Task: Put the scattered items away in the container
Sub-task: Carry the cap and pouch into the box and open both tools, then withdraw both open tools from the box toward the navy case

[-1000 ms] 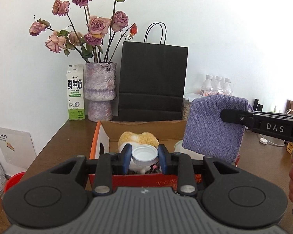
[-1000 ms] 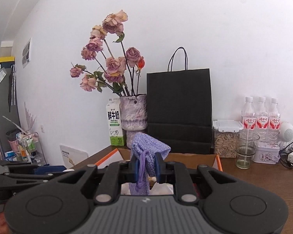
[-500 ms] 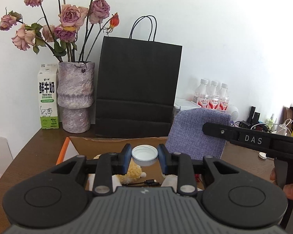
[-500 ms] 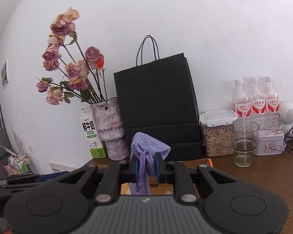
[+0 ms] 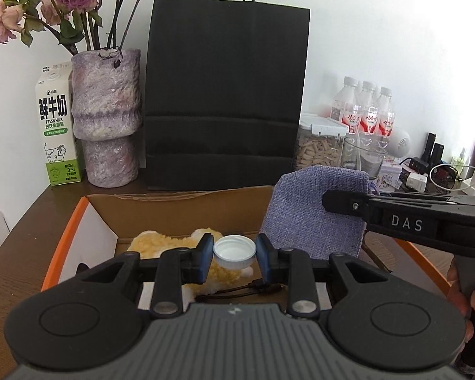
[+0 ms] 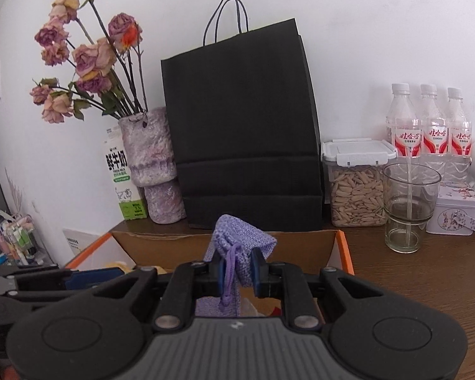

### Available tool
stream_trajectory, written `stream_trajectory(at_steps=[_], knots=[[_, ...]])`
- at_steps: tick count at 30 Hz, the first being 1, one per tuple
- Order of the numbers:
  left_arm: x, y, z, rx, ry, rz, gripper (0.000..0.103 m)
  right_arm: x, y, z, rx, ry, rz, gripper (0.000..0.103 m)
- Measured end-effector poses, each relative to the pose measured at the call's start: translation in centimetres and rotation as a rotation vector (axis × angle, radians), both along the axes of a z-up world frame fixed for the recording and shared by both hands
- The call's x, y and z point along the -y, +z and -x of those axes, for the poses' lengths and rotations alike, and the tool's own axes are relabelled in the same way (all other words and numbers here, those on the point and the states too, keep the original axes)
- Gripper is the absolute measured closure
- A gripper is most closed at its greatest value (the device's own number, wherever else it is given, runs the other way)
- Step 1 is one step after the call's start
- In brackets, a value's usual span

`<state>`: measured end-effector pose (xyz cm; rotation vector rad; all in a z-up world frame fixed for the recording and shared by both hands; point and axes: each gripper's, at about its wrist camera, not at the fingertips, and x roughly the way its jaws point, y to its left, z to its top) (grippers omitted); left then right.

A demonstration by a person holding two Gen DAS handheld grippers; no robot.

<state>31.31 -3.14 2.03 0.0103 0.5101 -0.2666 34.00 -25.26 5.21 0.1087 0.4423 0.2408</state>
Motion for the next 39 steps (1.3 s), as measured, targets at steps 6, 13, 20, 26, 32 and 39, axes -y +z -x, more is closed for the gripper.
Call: stream_trajectory(at_steps=[6, 13, 20, 26, 32, 39], knots=[[0.7, -0.7, 0.3, 0.009, 0.043, -0.101, 0.030, -1.1, -0.9, 0.3, -0.045, -0.038, 0.134, 0.045], [0.2, 0.8, 1.8, 0.129, 0.124, -0.145, 0.000, -0.9, 0.0, 1.6, 0.001, -0.104, 0.198, 0.004], [-0.3, 1.0, 1.8, 0.119, 0.142, -0.123, 0.000, -0.7, 0.3, 2.1, -0.005, -0.095, 0.208, 0.000], [-0.5, 0.9, 1.9, 0.111, 0.150, -0.122, 0.000, -0.9, 0.2, 2.4, -0.004, -0.086, 0.213, 0.000], [-0.6, 1.0, 3.1, 0.116, 0.160, -0.119, 0.000, -0.8, 0.8, 3.3, 0.017, -0.086, 0.211, 0.000], [-2.1, 1.3, 5.3, 0.134, 0.230, -0.062, 0.000, -0.4, 1.3, 5.6, 0.040, -0.101, 0.209, 0.000]])
